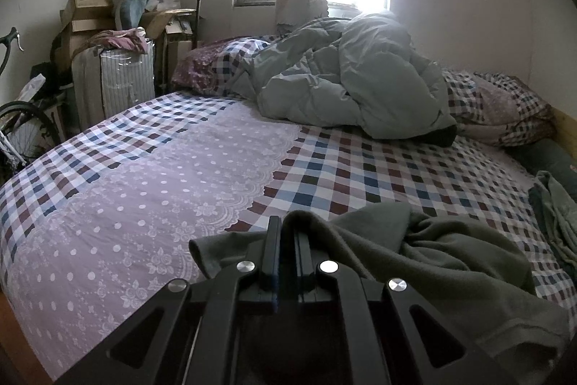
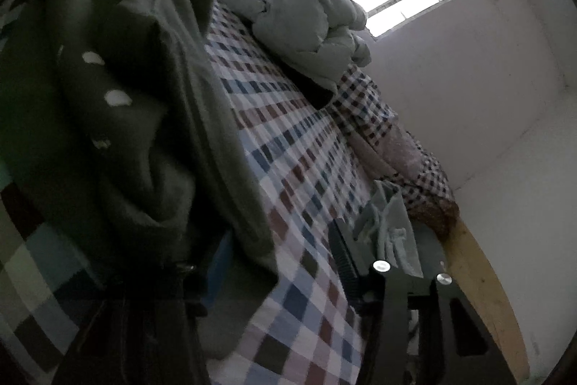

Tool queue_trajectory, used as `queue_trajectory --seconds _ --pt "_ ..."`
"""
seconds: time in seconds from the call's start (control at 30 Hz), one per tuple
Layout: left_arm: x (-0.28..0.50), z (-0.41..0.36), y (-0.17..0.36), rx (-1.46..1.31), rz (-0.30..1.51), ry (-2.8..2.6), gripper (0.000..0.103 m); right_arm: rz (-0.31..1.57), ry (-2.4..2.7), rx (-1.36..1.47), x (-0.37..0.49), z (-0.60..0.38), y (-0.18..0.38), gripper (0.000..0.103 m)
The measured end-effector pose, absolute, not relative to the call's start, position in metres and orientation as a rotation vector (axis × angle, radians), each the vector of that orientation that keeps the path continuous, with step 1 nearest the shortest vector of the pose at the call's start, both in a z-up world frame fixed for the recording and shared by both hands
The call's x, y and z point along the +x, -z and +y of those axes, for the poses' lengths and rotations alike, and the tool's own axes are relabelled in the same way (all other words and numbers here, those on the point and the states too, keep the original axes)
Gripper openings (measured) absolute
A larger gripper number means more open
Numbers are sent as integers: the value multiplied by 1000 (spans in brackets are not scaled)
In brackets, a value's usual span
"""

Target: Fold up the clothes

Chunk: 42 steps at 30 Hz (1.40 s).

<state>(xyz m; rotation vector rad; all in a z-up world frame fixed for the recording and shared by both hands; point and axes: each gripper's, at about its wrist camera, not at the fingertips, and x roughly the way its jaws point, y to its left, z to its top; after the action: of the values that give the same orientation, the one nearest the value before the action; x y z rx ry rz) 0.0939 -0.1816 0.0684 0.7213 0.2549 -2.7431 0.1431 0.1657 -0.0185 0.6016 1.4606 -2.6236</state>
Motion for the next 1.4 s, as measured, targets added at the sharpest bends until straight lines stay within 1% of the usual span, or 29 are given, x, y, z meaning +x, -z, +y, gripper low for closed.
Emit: queue_trajectory --seconds 0.07,0.2,0.23,0.27,0.3,0.33,0.37,0.43,0.53,0.67,0.8,0.97,1.1,1.2,1.33,1.4 --pt "95 -182 -68 721 254 2745 5 1476 2624 588 144 162 20 49" --pt "95 -183 -68 724 256 2749 5 1442 2632 623 144 163 22 48" --pt "95 -183 -68 723 258 2750 5 1432 2631 634 144 163 23 42" --pt "95 -184 -68 723 261 2751 5 1421 2630 646 144 163 24 31" --pt "96 -184 -68 723 263 2752 5 1411 2628 657 144 163 24 27" --pt "96 -185 -69 722 264 2753 5 1401 2627 668 144 163 25 18" --pt "97 -185 -69 721 267 2756 5 1395 2627 677 144 162 26 13" --pt "98 -186 -70 718 271 2761 5 1378 2634 693 143 162 27 13" --pt "100 -188 -71 711 275 2768 5 1323 2669 718 139 166 22 5" --pt "106 -190 -75 688 280 2778 5 1178 2730 726 139 173 5 4" --pt "118 -191 -84 641 283 2801 5 1021 2787 682 146 179 -24 3" --pt "145 -189 -98 577 311 2857 5 869 2848 603 166 185 -57 3" --pt "173 -182 -118 499 313 2912 5 785 2888 569 184 188 -80 3" --pt "194 -172 -135 459 258 2949 5 684 2935 540 200 194 -104 3" --pt "232 -162 -170 383 257 3010 5 533 3003 474 223 208 -145 3" --pt "246 -159 -191 334 257 3036 5 485 3029 428 235 213 -166 3"
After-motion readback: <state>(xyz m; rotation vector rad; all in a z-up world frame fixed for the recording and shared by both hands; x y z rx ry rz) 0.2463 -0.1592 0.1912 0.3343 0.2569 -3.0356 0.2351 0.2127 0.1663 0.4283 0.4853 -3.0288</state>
